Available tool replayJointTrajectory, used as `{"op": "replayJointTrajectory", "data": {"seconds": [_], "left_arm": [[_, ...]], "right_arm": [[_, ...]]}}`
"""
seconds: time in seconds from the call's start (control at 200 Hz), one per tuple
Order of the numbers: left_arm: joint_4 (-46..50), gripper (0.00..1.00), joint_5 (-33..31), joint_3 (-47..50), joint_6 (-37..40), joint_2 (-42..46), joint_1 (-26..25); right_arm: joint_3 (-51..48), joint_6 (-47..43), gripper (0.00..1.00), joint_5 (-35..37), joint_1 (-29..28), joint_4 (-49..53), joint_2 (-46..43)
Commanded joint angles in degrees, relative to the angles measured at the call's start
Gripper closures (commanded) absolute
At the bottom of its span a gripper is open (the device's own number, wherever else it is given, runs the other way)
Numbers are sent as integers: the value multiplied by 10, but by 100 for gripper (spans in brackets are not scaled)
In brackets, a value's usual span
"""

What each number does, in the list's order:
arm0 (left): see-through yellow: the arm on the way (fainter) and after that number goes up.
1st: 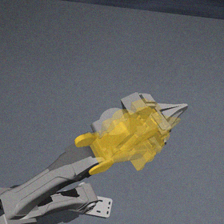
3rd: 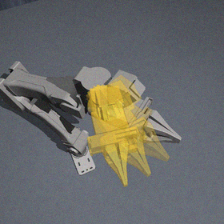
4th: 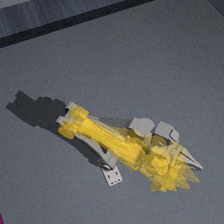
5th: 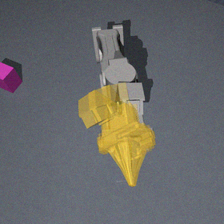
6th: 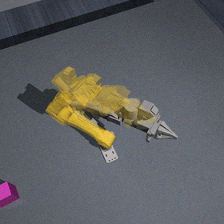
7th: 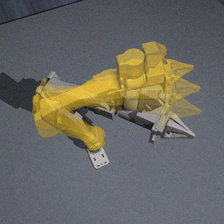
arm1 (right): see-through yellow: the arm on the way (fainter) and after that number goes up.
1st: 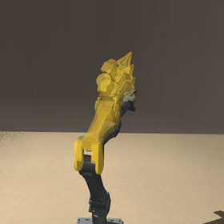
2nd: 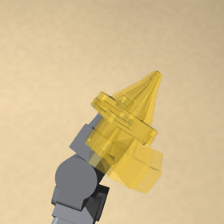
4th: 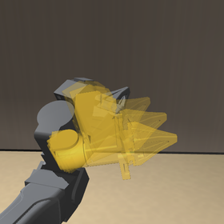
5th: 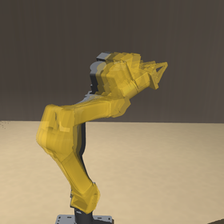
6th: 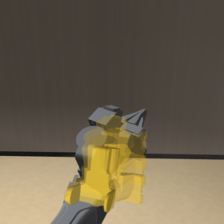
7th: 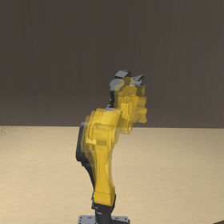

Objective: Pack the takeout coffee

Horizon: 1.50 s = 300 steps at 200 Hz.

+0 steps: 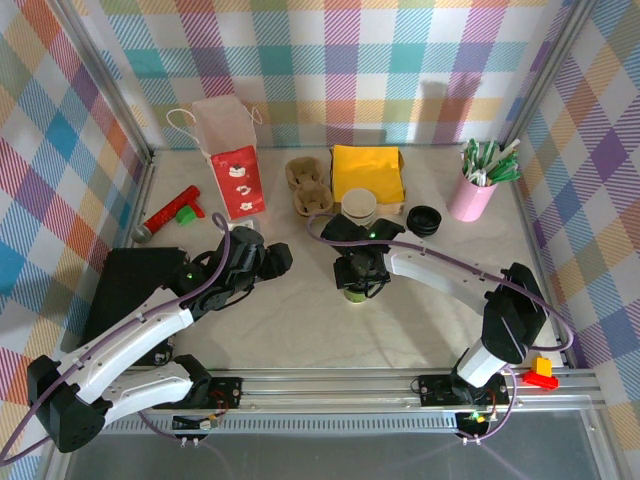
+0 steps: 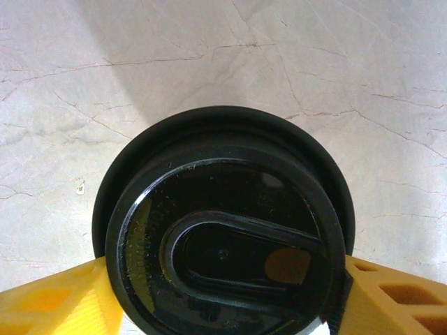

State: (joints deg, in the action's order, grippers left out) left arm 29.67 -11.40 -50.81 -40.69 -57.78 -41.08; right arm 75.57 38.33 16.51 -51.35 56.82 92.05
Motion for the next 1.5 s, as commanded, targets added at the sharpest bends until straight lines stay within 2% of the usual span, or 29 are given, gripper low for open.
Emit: {"op": "replayJointTrajectory", "data": {"seconds": [0.0, 0.47, 0.66, 1.12, 1.495], "left_arm": [[-6, 32, 3, 3, 5, 12, 9], [-8, 32, 5, -9, 9, 2, 9], [-5, 32, 5, -9, 10, 3, 9], [2, 32, 3, -10, 11, 12, 10], [7, 32, 0, -9, 8, 17, 10]], "right_arm": [[4, -6, 30, -7, 4, 14, 9], [1, -32, 32, -5, 40, 10, -26], [-7, -53, 32, 1, 84, 14, -43], [-63, -134, 31, 12, 303, -47, -92], [-61, -159, 31, -16, 445, -84, -63]]}}
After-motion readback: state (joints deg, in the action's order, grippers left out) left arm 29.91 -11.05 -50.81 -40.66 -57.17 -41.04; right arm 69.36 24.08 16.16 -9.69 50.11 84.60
